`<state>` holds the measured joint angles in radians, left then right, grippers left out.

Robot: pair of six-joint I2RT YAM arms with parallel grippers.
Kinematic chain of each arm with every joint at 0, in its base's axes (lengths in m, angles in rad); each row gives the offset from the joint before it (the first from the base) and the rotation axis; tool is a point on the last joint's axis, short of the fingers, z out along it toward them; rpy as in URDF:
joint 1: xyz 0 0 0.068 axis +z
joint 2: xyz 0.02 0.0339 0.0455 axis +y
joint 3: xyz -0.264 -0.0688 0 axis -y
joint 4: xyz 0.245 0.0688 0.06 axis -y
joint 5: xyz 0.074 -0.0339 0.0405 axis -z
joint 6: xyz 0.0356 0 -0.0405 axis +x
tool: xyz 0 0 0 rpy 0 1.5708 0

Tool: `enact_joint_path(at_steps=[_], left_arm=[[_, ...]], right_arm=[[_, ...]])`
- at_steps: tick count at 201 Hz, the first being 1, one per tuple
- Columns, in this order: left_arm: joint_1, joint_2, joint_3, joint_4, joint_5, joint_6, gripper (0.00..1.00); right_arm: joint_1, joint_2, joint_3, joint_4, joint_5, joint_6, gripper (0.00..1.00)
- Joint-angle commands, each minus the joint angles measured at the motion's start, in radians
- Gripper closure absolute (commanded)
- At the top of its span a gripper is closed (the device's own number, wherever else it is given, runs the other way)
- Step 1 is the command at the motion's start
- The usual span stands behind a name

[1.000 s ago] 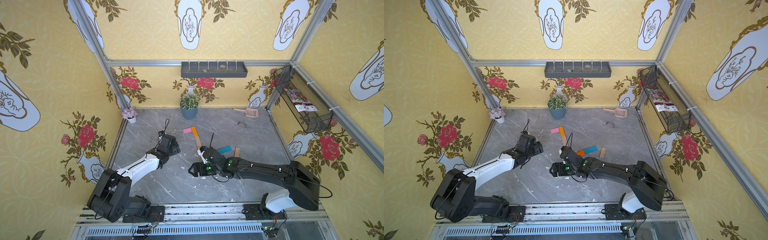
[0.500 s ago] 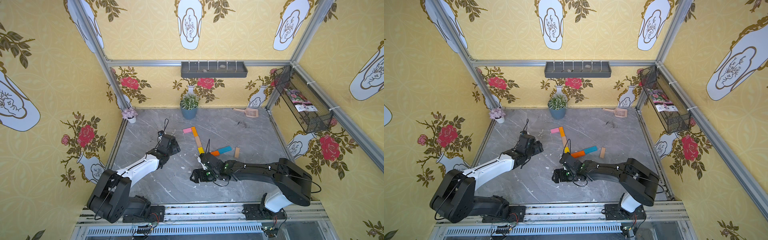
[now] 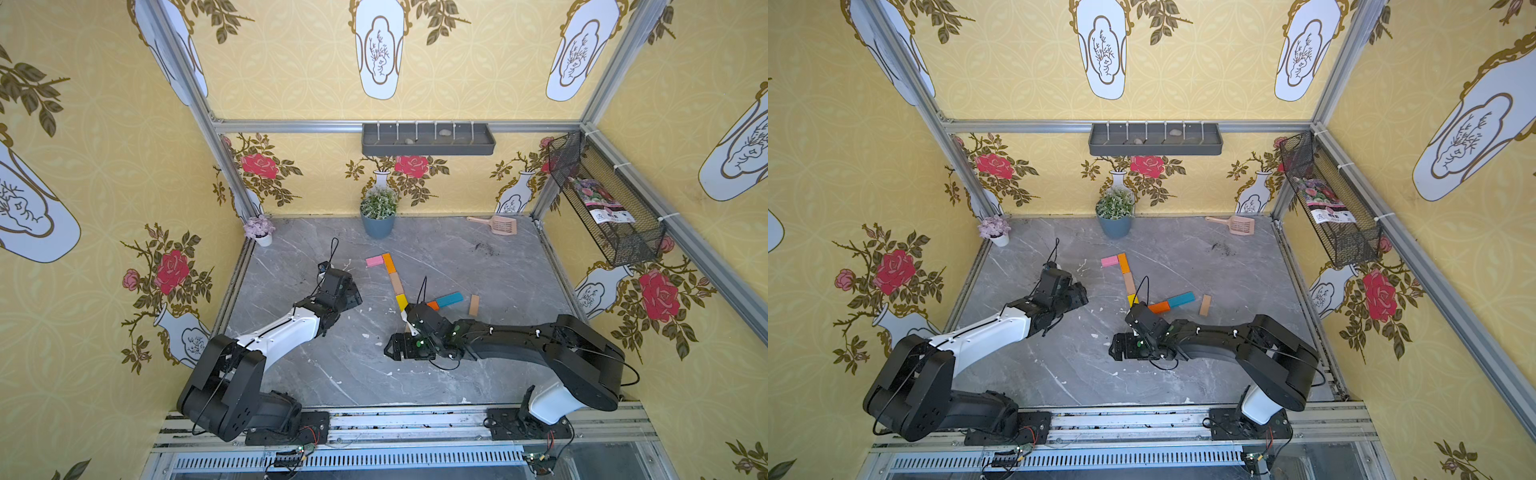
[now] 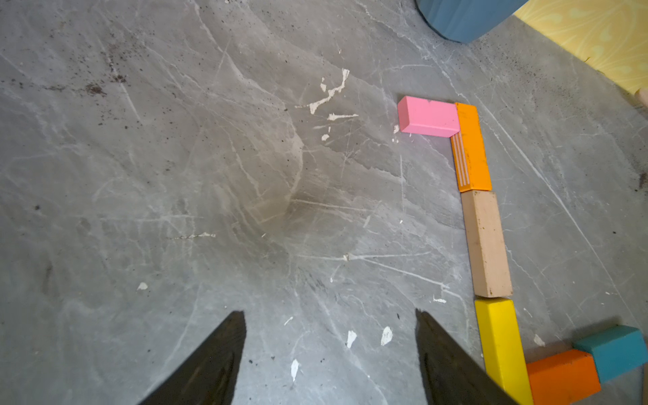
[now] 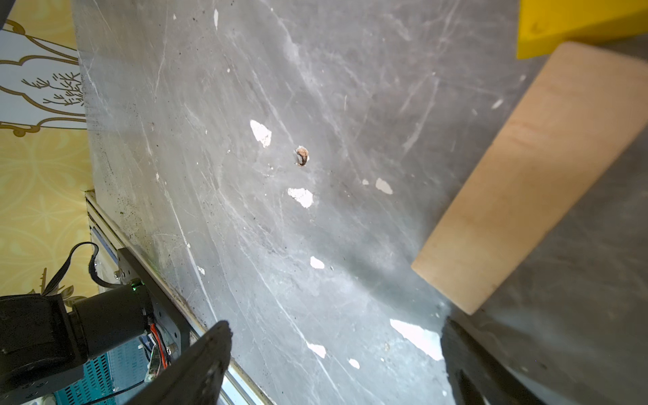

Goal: Assemble a giraffe with building blocks
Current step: Assemble the building block at the center of the board.

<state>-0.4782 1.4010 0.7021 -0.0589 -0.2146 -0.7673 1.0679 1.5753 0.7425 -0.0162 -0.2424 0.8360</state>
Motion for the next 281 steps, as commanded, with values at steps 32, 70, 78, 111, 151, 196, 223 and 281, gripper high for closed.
enact_joint_path(at_steps=[32,70,78,111,151,196,223,281], left_arm=[[0.001,0.012,0.004,0.021,0.014,0.004,0.23],[0.001,0.02,0.007,0.021,0.019,0.005,0.23],[0.001,0.02,0.008,0.021,0.02,0.004,0.23],[0.001,0.023,0.009,0.021,0.023,0.005,0.23],[0.001,0.021,0.011,0.018,0.023,0.007,0.23],[0.001,0.023,0.011,0.018,0.027,0.008,0.23],[0.001,0.025,0.013,0.018,0.029,0.008,0.23],[0.001,0.03,0.014,0.025,0.042,0.01,0.23]], right_arm=[[-0.001,0.0,0.009,0.048,-0.023,-0.003,0.07],[-0.002,0.0,0.012,0.059,-0.033,0.0,0.07],[-0.004,0.0,0.01,0.056,-0.025,0.001,0.07],[-0.024,0.006,-0.004,0.063,-0.023,0.001,0.07],[-0.043,-0.003,-0.009,0.055,-0.022,-0.007,0.07],[-0.061,-0.021,-0.012,0.035,-0.019,-0.019,0.07],[-0.062,-0.045,-0.014,0.013,-0.01,-0.02,0.07],[-0.147,-0.253,0.011,-0.27,0.216,-0.061,0.06]])
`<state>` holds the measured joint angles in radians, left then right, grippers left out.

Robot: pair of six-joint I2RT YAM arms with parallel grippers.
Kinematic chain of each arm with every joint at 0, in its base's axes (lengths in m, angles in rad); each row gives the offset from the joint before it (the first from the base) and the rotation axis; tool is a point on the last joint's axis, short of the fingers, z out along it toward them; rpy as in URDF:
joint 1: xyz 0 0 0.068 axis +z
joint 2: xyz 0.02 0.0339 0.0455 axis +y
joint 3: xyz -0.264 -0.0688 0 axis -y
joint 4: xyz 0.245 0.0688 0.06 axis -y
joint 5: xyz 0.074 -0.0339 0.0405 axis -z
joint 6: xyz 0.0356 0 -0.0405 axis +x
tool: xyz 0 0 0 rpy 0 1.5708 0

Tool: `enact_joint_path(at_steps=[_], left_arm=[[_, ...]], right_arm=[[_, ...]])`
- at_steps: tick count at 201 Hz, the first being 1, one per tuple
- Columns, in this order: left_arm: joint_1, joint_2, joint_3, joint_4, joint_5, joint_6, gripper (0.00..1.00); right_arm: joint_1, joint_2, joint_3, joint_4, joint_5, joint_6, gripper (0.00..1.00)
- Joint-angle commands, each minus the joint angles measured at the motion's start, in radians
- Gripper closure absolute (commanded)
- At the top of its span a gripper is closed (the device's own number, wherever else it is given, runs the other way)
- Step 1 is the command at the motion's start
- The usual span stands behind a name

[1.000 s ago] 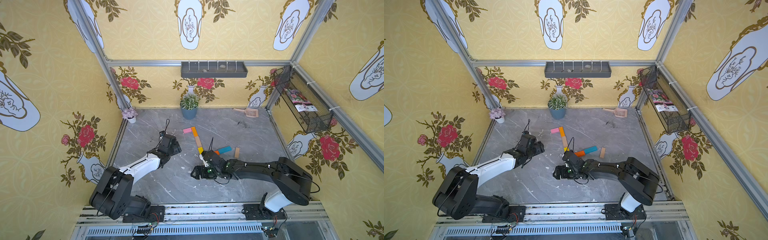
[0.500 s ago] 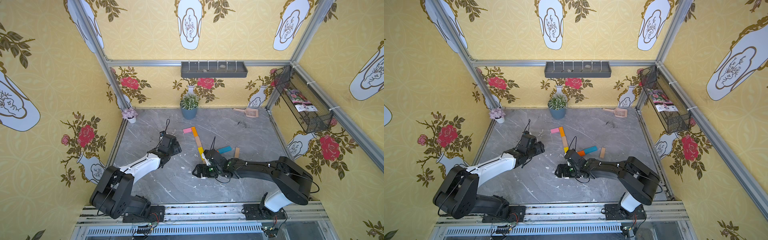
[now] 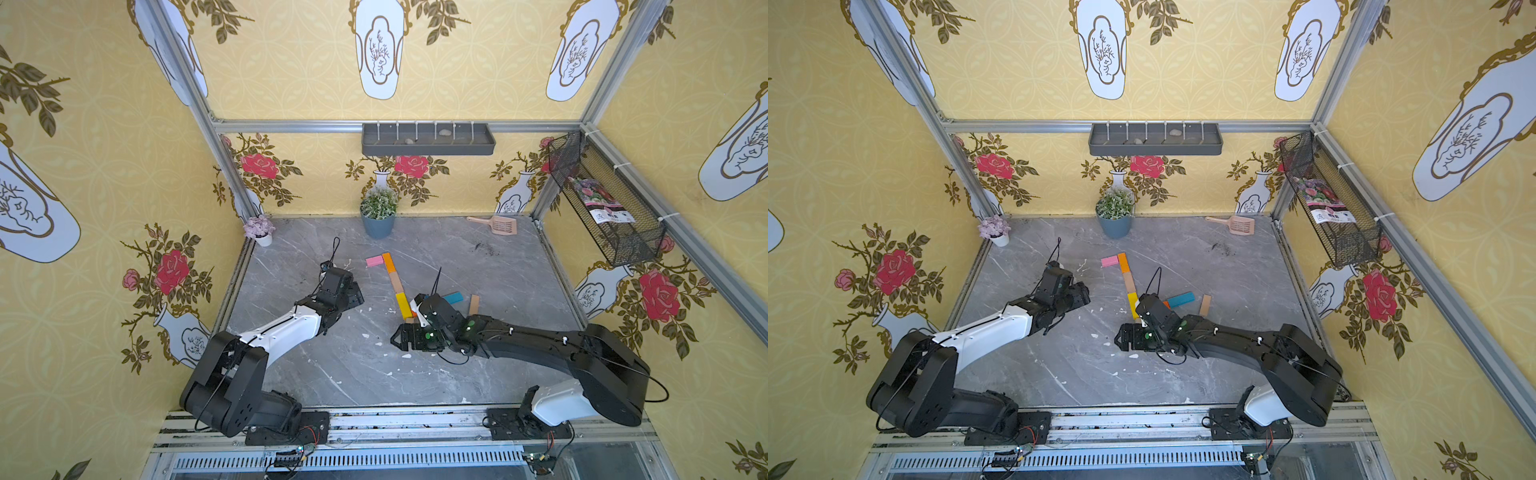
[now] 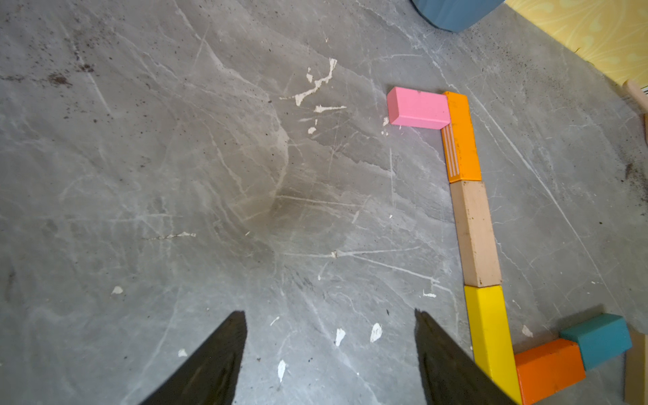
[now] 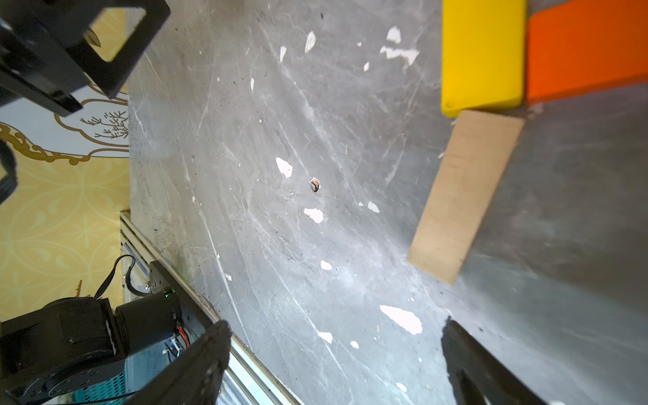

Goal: Assemble a giraffe with building blocks
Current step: Assemble the building block at the center of the board, then pick up the building block from the center of the board.

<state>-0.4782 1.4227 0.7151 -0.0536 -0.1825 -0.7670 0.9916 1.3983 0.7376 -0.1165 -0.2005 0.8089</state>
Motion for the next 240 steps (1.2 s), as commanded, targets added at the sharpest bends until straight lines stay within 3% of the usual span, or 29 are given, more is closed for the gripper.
enact_joint_path(at_steps=[1,25,38,62,89,143,184,198,211,240], left_arm=[[0.001,0.009,0.001,0.02,0.011,0.009,0.23],[0.0,0.014,0.0,0.031,0.028,0.011,0.23],[0.001,0.017,0.0,0.038,0.044,0.012,0.23],[0.0,0.029,0.001,0.052,0.084,0.01,0.24],[0.0,0.035,0.003,0.06,0.112,0.008,0.24],[0.0,0.045,0.009,0.061,0.134,0.009,0.18],[0.001,0.044,0.007,0.061,0.136,0.006,0.18],[0.001,0.042,0.007,0.06,0.14,0.006,0.18],[-0.001,0.035,0.004,0.06,0.139,0.007,0.18],[0.0,0.021,-0.003,0.062,0.127,0.009,0.18]], right_arm=[[-0.078,-0.081,0.017,-0.175,0.183,-0.033,0.06],[-0.295,-0.137,0.066,-0.41,0.431,-0.015,0.06],[-0.43,-0.145,0.088,-0.467,0.497,-0.058,0.1],[-0.621,-0.099,0.102,-0.411,0.432,-0.25,0.14],[-0.743,0.033,0.186,-0.47,0.319,-0.305,0.12],[-0.737,0.124,0.18,-0.372,0.137,-0.417,0.25],[-0.638,0.181,0.187,-0.366,0.187,-0.433,0.29],[-0.621,0.21,0.185,-0.364,0.205,-0.433,0.33],[-0.617,0.229,0.184,-0.366,0.222,-0.427,0.44],[-0.617,0.223,0.161,-0.35,0.241,-0.412,0.47]])
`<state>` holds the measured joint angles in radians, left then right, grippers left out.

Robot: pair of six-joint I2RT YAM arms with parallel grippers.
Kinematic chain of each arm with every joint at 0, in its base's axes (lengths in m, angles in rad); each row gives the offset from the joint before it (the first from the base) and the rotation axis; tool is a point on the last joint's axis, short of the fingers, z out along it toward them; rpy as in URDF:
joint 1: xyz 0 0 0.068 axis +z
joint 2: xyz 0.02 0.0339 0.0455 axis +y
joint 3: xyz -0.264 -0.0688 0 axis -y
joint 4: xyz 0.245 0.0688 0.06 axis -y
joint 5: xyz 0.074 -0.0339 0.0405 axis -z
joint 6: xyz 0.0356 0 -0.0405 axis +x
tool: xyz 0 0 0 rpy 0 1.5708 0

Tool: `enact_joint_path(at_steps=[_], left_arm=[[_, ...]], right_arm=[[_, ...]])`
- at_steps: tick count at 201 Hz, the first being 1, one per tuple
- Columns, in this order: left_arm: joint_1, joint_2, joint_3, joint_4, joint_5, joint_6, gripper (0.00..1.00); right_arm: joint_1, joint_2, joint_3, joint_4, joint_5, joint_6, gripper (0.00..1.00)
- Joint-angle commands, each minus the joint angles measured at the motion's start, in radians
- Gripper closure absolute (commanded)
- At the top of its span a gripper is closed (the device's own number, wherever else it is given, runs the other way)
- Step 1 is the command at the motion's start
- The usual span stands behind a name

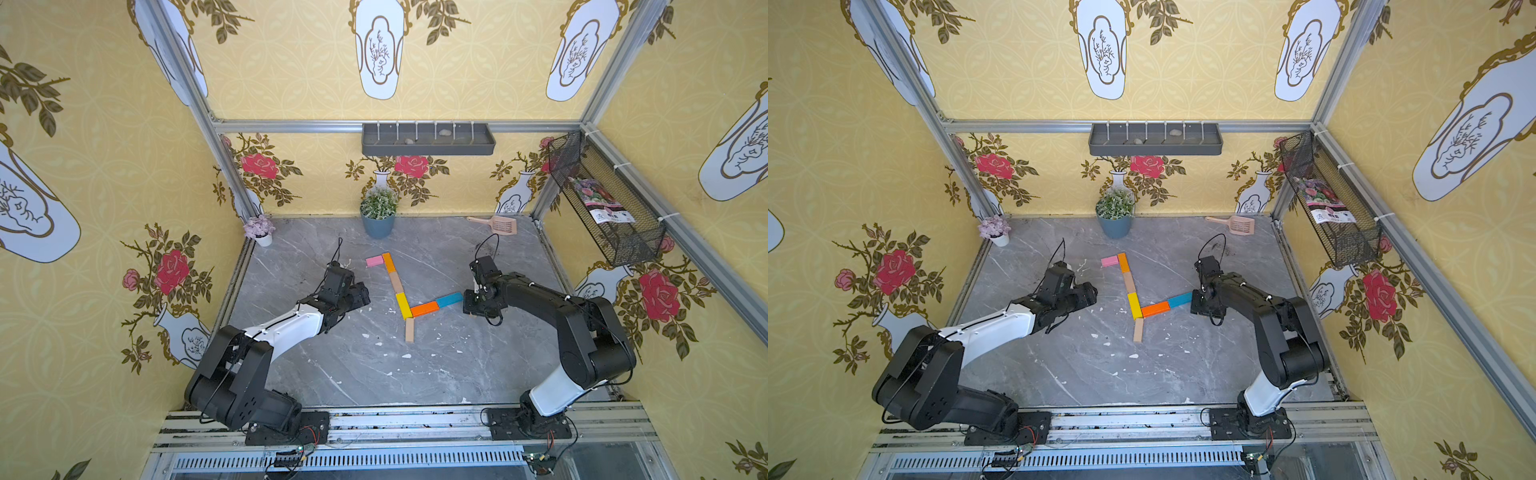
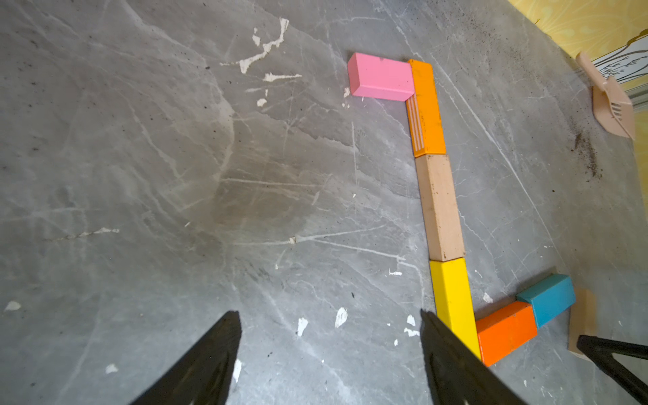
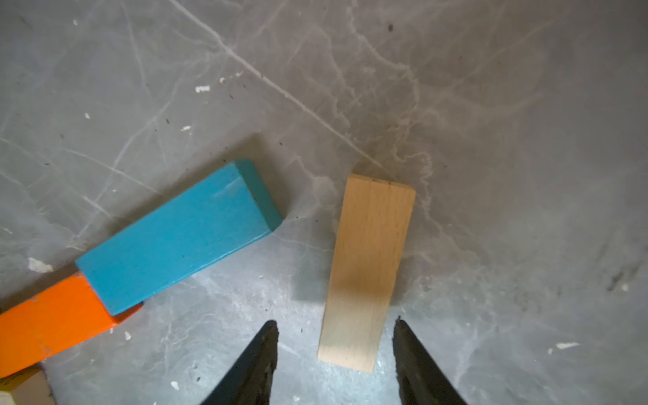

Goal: Assemble a giraffe with building blocks
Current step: Pick up the building block from the center of the board, then assemble the building block at the center of the board.

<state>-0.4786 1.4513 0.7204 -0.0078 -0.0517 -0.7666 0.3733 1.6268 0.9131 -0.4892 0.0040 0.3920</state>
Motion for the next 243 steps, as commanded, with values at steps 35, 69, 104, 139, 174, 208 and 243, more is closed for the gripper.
enact_joint_path(at_steps=[35,69,104,139,174,208,243], left_arm=[[0.0,-0.002,-0.007,0.021,0.002,0.007,0.18],[0.0,0.007,-0.006,0.025,0.021,0.004,0.18],[0.0,0.002,-0.008,0.025,0.019,0.006,0.18],[-0.001,0.003,-0.008,0.025,0.021,0.008,0.18],[0.0,0.005,-0.006,0.028,0.032,0.007,0.19],[0.0,0.015,-0.004,0.031,0.04,0.007,0.19],[0.0,0.008,-0.006,0.029,0.034,0.01,0.19]], right_arm=[[-0.002,0.025,-0.002,0.03,0.081,0.005,0.49],[-0.004,0.083,0.051,0.019,0.1,-0.005,0.62],[0.018,0.067,0.055,-0.038,0.128,-0.014,0.84],[0.1,-0.038,0.017,-0.103,0.14,-0.008,0.9],[0.192,-0.073,0.015,-0.115,0.065,-0.033,0.93],[0.243,-0.045,-0.008,-0.088,-0.003,-0.041,0.93],[0.248,0.003,-0.012,-0.08,-0.04,-0.039,0.93]])
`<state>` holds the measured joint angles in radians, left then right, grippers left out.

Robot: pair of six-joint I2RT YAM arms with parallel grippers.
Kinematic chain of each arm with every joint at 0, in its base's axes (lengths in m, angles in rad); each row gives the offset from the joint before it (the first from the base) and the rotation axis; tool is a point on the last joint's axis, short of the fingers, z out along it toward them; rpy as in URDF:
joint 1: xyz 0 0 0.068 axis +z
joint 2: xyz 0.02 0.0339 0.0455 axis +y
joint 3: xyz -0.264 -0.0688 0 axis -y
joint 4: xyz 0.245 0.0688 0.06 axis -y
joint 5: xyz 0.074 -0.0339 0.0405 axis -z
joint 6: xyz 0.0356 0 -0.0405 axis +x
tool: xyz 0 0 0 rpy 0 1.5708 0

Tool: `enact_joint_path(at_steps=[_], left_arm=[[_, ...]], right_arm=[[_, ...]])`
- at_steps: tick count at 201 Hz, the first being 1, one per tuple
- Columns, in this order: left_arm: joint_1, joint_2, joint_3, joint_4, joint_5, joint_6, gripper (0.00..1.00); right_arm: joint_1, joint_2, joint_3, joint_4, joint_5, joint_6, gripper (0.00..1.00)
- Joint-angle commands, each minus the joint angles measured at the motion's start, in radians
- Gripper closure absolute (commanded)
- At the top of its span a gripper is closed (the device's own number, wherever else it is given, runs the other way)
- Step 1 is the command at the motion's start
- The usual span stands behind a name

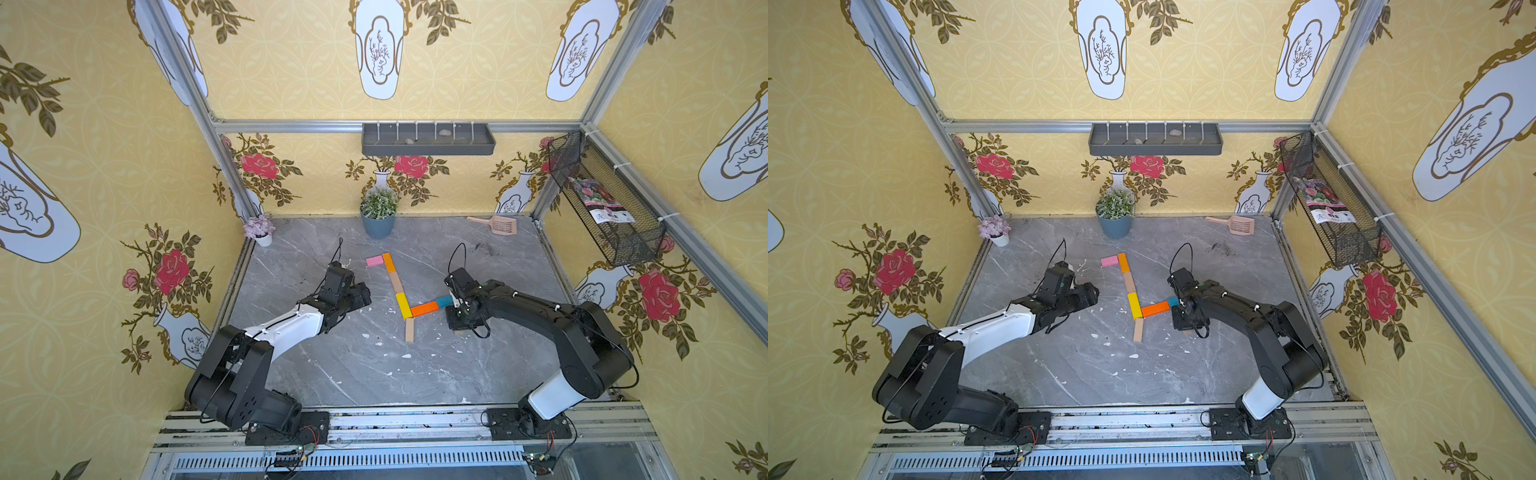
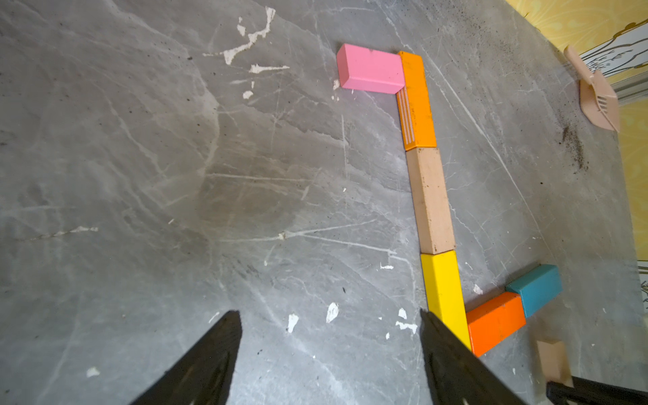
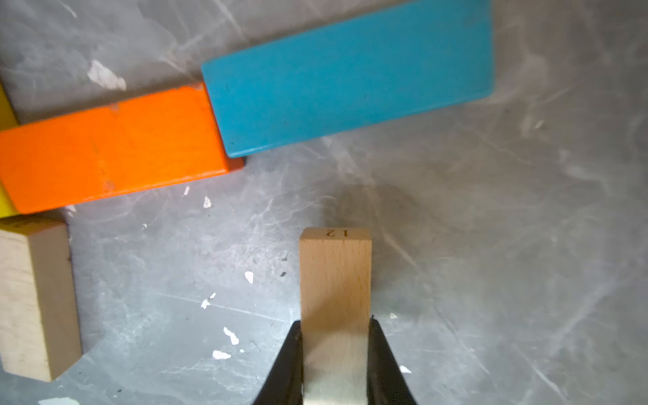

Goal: Assemble a giraffe with building blocks
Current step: Assemble the building block at the center of the board.

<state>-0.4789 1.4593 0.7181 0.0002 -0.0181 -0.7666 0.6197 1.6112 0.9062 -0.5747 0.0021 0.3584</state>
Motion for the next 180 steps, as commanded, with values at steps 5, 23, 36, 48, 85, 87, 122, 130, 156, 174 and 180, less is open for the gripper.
enact_joint_path(at_steps=[5,23,36,48,85,87,122,130,156,174,180], left_arm=[[0.0,-0.002,-0.005,0.02,-0.001,0.011,0.19],[0.0,-0.005,-0.005,0.02,-0.004,0.011,0.19],[0.0,-0.006,-0.006,0.02,-0.003,0.01,0.19],[0.0,-0.006,-0.006,0.02,-0.002,0.01,0.18],[0.0,-0.011,-0.009,0.021,-0.006,0.012,0.18],[-0.001,-0.012,-0.009,0.021,-0.006,0.012,0.18],[0.0,-0.01,-0.009,0.023,-0.006,0.012,0.18],[0.0,-0.008,-0.009,0.024,-0.007,0.012,0.18],[0.0,0.0,-0.006,0.026,-0.001,0.012,0.18],[-0.001,0.007,-0.004,0.026,0.004,0.013,0.18],[0.0,0.008,-0.003,0.026,0.007,0.012,0.18]], right_arm=[[0.004,0.021,-0.009,0.009,-0.046,-0.003,0.93],[0.002,0.03,-0.014,0.012,-0.049,0.002,0.93],[0.0,0.035,-0.012,0.009,-0.041,0.006,0.91],[0.001,0.041,-0.007,0.003,-0.023,0.012,0.82],[0.007,0.006,0.005,-0.046,0.077,0.078,0.41],[0.008,-0.004,0.006,-0.049,0.081,0.083,0.4],[0.096,-0.19,-0.047,0.023,0.003,0.231,0.35],[0.126,-0.221,-0.085,0.107,-0.063,0.266,0.35],[0.166,-0.23,-0.182,0.319,-0.219,0.371,0.35],[0.167,-0.2,-0.209,0.371,-0.245,0.389,0.35],[0.167,-0.188,-0.215,0.384,-0.253,0.387,0.35]])
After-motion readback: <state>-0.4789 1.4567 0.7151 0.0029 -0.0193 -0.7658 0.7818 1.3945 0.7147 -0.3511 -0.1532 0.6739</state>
